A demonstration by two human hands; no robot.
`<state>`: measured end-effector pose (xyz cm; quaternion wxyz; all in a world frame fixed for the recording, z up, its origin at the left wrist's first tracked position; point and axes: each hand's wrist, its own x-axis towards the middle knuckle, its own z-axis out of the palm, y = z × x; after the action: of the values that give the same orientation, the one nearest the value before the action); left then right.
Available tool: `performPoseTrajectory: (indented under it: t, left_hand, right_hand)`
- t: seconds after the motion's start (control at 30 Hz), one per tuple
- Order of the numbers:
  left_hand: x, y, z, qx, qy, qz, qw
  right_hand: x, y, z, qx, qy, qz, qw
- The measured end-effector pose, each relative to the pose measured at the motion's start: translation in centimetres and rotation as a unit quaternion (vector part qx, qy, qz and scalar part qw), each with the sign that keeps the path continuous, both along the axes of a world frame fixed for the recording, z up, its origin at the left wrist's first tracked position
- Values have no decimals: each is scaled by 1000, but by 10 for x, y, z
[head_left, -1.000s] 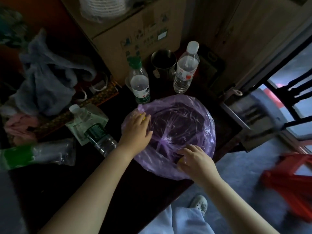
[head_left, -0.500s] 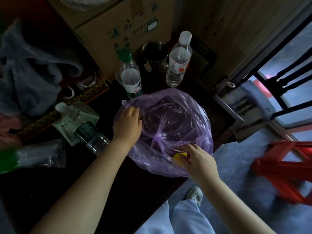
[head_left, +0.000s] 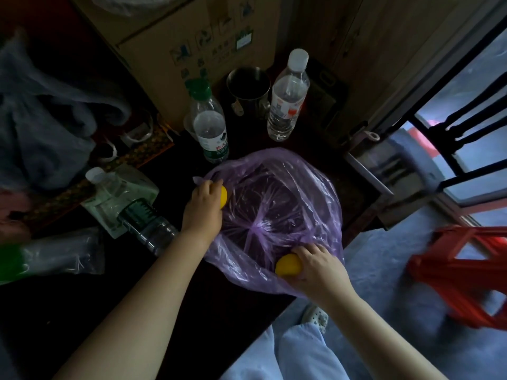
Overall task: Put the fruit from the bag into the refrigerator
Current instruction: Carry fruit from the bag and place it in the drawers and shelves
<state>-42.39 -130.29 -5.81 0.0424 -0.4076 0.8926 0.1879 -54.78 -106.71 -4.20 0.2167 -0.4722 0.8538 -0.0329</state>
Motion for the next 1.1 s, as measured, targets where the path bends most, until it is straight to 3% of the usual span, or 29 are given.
performPoseTrajectory:
  t: [0.23, 0.4, 0.6, 0.87, 1.1]
  left_hand:
    - [7, 8, 31, -27, 54, 3, 998]
    - [9, 28, 80, -57, 114, -7, 992]
    - [12, 73, 153, -77, 219, -30, 972]
    - [18, 159, 247, -132, 321, -104, 932]
    - [3, 232, 317, -112, 374, -198, 899]
  right_hand:
    - [-3, -19, 12, -138, 5, -40, 990]
    - [-4, -32, 49, -262, -60, -100, 958]
    - [-7, -18, 111, -373, -39, -100, 922]
    - [0, 45, 204, -479, -8, -87, 874]
    - [9, 143, 271, -528, 67, -121, 838]
